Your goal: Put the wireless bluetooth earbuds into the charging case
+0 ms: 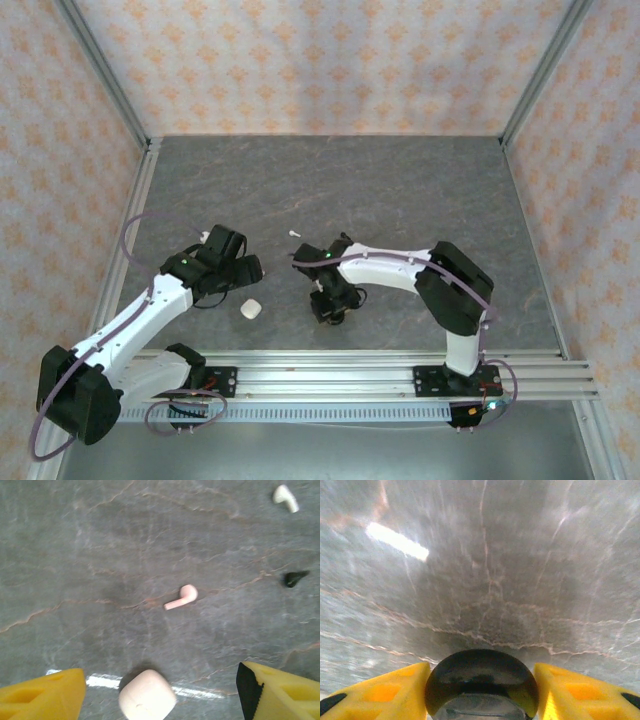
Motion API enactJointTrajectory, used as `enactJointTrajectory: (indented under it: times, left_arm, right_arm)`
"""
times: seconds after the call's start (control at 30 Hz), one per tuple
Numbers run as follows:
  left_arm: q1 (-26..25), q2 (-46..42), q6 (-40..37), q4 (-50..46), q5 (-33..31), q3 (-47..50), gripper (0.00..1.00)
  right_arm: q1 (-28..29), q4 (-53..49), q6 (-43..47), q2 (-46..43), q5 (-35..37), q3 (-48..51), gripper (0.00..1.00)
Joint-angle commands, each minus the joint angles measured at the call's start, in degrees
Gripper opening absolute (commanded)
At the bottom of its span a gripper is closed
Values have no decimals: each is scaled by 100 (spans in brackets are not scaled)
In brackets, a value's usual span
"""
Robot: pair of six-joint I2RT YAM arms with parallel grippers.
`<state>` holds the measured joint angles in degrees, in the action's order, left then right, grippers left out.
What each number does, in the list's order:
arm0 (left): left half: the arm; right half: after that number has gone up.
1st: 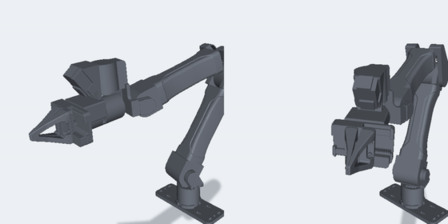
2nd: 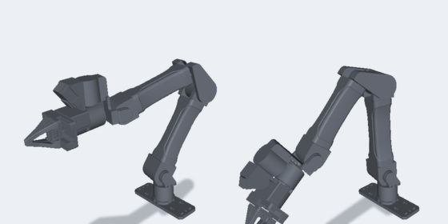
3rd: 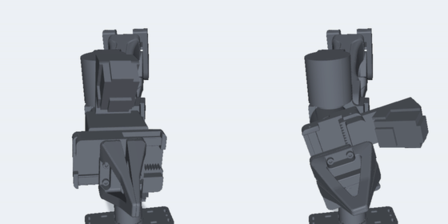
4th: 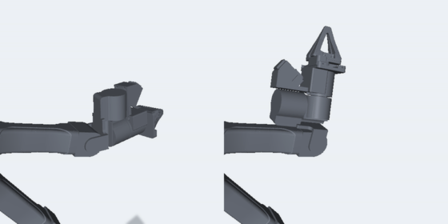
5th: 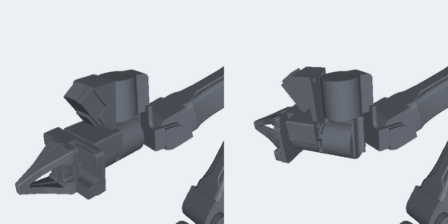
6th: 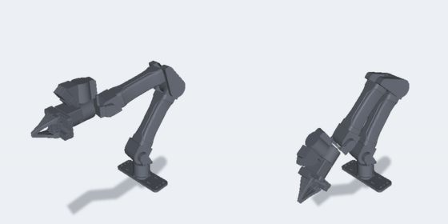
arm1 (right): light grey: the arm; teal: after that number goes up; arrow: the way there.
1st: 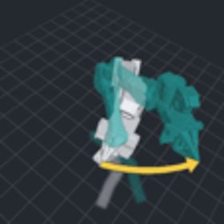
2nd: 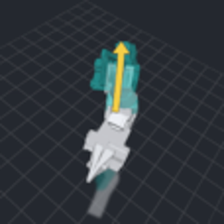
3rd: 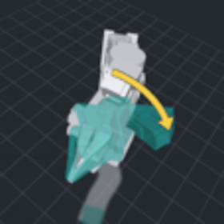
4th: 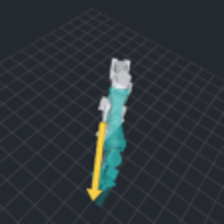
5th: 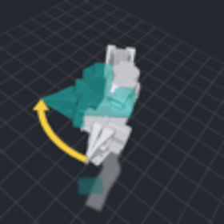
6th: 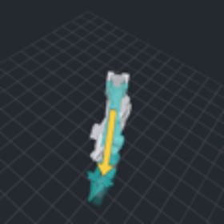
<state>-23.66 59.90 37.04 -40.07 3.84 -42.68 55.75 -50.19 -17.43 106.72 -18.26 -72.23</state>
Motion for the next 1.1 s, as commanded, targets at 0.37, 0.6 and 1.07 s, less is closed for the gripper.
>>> enactJointTrajectory:
  times: [0.37, 0.6, 1.07]
  left_arm:
    - [-210, -705, -1045, 3001, 1398, 53, 76]
    - [-785, -390, -920, 4543, 1647, 236, 76]
    - [-1380, 1375, 17, 6510, 1878, -269, 69]
  right_arm:
    - [-1653, -627, -1397, -897, -795, -1824, 53]
    - [-2132, 460, -2774, -1445, -1467, -1550, 53]
    - [-2190, 596, -3272, -1667, -1685, -1669, 53]
